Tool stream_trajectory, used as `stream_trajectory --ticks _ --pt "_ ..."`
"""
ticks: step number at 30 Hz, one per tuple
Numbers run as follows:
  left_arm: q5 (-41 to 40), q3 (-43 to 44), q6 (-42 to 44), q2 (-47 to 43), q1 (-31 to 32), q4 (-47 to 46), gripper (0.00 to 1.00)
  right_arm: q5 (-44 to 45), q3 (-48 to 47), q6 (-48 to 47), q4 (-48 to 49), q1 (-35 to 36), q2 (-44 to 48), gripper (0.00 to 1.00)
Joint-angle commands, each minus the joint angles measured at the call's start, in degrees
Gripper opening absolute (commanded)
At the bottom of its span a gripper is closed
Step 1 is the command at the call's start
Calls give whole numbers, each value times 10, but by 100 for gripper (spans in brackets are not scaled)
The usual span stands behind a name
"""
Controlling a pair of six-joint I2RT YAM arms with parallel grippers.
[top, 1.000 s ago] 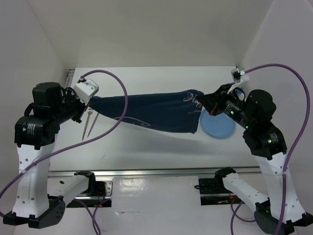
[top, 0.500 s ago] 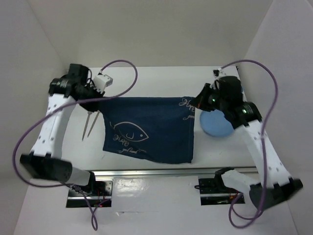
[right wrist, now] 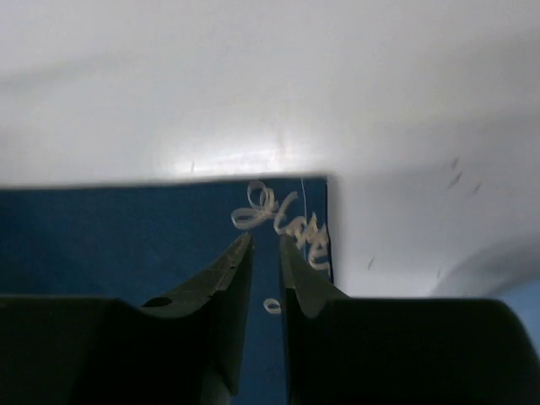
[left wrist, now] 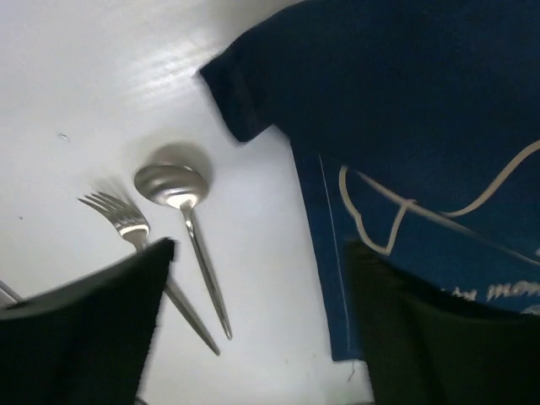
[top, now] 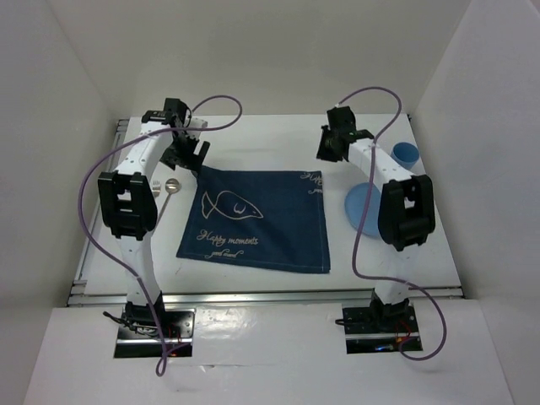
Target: Set the dinner table for one person
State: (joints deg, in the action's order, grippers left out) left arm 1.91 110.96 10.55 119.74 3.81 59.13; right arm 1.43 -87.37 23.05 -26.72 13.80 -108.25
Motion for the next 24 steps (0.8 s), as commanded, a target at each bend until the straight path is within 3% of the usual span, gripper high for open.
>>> stream_trajectory --ticks 1,4,8,11,15,20,24 --pt "-39 41 -49 3 -4 -45 96 69 -103 -38 41 -9 -47 27" --pt "-97 41 -61 3 -4 -60 100 57 -185 -71 16 -14 -83 49" --pt "-78 -44 -38 -60 -4 -82 100 31 -187 -77 -15 0 -63 49" --pt "-68 -151 -23 -103 14 -94 100 15 -85 -65 -21 21 -9 50" --pt "-73 -264 -3 -137 62 -110 100 5 47 -20 -7 50 28 38" --pt "-160 -342 -8 -120 112 -126 100 -11 87 21 11 55 -25 0" --pt "-186 -377 -8 -120 117 -132 100 36 39 43 1 55 -116 0"
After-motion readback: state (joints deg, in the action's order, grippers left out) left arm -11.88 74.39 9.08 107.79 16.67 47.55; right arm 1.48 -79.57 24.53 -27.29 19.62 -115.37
